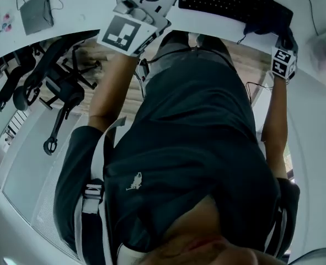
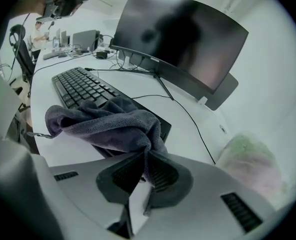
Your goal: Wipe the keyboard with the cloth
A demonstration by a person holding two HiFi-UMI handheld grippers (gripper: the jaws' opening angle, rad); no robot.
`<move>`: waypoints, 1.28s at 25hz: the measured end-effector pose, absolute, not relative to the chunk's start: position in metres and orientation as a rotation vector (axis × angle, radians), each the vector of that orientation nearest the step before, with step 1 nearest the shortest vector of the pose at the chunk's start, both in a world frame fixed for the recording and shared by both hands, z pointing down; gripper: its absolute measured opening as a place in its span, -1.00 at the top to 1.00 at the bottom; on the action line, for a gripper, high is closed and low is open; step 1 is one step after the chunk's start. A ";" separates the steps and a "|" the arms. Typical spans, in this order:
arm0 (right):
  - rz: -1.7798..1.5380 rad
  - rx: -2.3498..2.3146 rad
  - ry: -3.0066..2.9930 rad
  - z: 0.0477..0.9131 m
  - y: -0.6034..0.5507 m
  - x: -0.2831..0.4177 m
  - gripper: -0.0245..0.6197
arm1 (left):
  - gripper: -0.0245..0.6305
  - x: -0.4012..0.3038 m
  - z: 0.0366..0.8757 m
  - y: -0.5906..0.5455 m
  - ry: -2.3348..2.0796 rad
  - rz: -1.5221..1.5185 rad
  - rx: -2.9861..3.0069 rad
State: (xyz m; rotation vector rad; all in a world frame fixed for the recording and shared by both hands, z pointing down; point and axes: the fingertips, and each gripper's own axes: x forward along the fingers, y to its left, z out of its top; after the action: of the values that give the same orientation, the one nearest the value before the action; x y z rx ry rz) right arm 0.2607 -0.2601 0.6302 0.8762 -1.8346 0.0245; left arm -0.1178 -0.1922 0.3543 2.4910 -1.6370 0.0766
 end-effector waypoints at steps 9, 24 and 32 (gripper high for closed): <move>0.262 1.042 -2.132 0.529 -0.301 0.222 0.83 | 0.92 -0.134 0.296 -0.187 -1.748 -0.014 2.537; 0.261 0.780 -3.061 0.225 -0.264 0.058 0.84 | 0.92 -0.154 0.233 -0.157 -1.808 -0.125 2.610; 0.286 0.830 -3.102 0.192 -0.249 0.050 0.84 | 0.92 -0.155 0.219 -0.158 -1.716 -0.161 2.677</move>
State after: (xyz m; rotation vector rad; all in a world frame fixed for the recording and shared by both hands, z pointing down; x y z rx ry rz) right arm 0.0498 -0.2488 0.1920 0.8301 -3.1017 0.2861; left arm -0.1549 -0.1580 0.2193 2.6772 -1.7159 -0.1608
